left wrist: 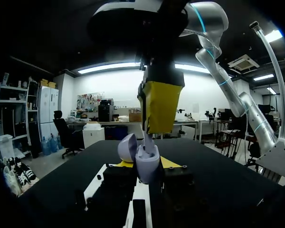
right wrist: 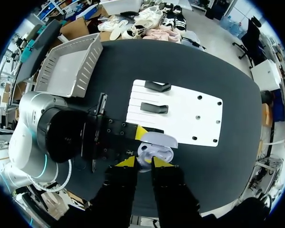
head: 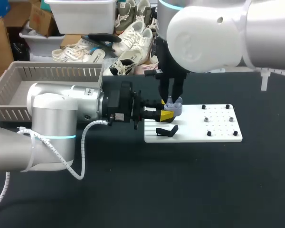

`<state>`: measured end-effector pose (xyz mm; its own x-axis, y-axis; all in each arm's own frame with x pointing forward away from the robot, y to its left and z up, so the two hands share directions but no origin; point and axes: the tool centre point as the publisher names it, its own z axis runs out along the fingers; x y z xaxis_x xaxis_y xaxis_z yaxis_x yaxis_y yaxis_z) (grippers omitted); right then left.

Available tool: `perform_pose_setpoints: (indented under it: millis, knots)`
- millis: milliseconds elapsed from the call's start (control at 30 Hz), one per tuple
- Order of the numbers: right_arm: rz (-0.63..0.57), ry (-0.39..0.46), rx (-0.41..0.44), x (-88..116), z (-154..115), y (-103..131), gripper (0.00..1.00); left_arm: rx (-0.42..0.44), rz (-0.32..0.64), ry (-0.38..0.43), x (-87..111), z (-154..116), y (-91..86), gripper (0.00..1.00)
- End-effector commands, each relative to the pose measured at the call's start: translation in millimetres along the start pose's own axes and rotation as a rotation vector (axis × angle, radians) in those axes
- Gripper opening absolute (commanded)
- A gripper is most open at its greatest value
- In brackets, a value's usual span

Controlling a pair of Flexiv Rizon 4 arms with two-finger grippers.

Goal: Pick up each earbud case from the left stands, insert the matching earbuds, close the lid, and place the case in the box.

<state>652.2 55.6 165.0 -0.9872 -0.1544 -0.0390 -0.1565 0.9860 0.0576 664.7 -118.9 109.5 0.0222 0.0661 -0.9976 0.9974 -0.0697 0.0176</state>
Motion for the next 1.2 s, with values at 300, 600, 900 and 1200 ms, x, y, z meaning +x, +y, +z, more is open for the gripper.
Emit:
perform_pose_setpoints:
  millis: [300, 600, 900, 1200]
  knots:
    - [0.007, 0.006, 0.008, -4, 6, 0, 0.00, 0.003, 0.000, -0.001, 0.5, 0, 1.2, 0.00]
    - [0.008, 0.004, 0.009, -7, 8, -1, 0.00, 0.003, 0.000, -0.001, 0.5, 0, 1.2, 0.00]
    - [0.015, 0.006, 0.010, -8, 11, -2, 0.00, 0.003, 0.000, -0.001, 0.5, 0, 1.2, 0.00]
    - [0.008, 0.032, 0.030, -7, 17, -2, 0.00, 0.003, 0.000, -0.001, 0.5, 0, 1.2, 0.00]
